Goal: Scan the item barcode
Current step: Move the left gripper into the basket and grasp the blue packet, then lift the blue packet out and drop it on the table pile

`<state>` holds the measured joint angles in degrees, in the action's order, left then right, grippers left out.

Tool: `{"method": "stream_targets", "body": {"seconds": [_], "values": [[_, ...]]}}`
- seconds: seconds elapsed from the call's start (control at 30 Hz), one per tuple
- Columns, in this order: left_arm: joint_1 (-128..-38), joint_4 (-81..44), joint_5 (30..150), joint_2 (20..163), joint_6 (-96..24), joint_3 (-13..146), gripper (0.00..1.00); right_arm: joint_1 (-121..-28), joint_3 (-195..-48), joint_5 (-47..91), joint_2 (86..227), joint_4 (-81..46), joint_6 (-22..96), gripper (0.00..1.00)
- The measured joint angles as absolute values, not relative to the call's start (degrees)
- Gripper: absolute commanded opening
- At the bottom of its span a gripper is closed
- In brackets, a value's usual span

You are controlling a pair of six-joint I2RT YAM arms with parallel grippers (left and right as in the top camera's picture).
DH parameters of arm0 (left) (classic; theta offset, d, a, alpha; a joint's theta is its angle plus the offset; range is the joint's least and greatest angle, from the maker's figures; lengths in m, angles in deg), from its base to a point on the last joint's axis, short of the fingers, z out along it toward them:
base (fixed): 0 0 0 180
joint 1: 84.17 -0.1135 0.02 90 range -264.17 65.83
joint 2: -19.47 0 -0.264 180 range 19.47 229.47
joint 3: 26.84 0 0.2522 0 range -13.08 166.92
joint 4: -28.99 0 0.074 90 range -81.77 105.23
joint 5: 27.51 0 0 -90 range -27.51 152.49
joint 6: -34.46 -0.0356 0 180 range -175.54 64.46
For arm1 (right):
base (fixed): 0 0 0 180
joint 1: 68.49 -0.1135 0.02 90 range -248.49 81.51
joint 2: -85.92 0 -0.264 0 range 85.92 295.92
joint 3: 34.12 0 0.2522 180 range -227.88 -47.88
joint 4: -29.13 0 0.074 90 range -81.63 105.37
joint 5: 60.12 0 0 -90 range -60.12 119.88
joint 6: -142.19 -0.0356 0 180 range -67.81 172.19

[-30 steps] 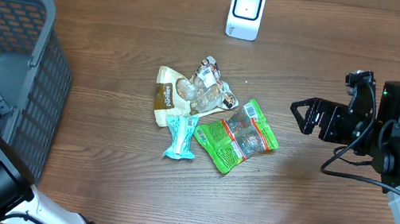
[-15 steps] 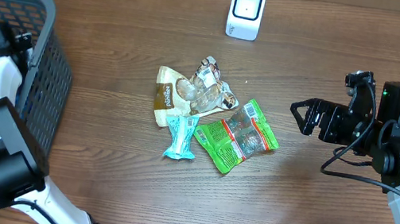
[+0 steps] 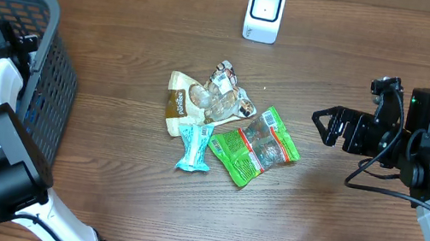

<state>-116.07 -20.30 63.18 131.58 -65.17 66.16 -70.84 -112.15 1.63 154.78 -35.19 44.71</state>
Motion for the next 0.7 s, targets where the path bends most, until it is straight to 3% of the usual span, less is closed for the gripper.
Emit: {"method": "stream_targets", "body": {"seconds": [0.1, 0.33, 0.4, 0.53, 0.7], "values": [[-116.07, -20.37, 60.49, 131.80, -66.09, 65.59, 0.90, -70.84, -112.15, 1.63, 154.78, -35.19, 44.69, 1.00], [-116.44, -20.85, 57.58, 132.08, -66.31, 65.16, 0.73, -70.84, -112.15, 1.66, 154.78, -35.22, 44.71, 1.00], [-116.44, -21.11, 57.02, 132.19, -66.26, 65.18, 0.61, -70.84, -112.15, 1.66, 154.78, -35.22, 44.71, 1.00], [-116.40, -22.11, 56.36, 132.87, -64.95, 65.70, 0.04, -70.84, -112.15, 1.66, 154.78, -35.22, 44.71, 1.00], [-116.40, -23.05, 54.90, 133.13, -63.14, 66.49, 0.04, -70.84, -112.15, 1.63, 154.78, -35.22, 44.71, 1.00]]}}
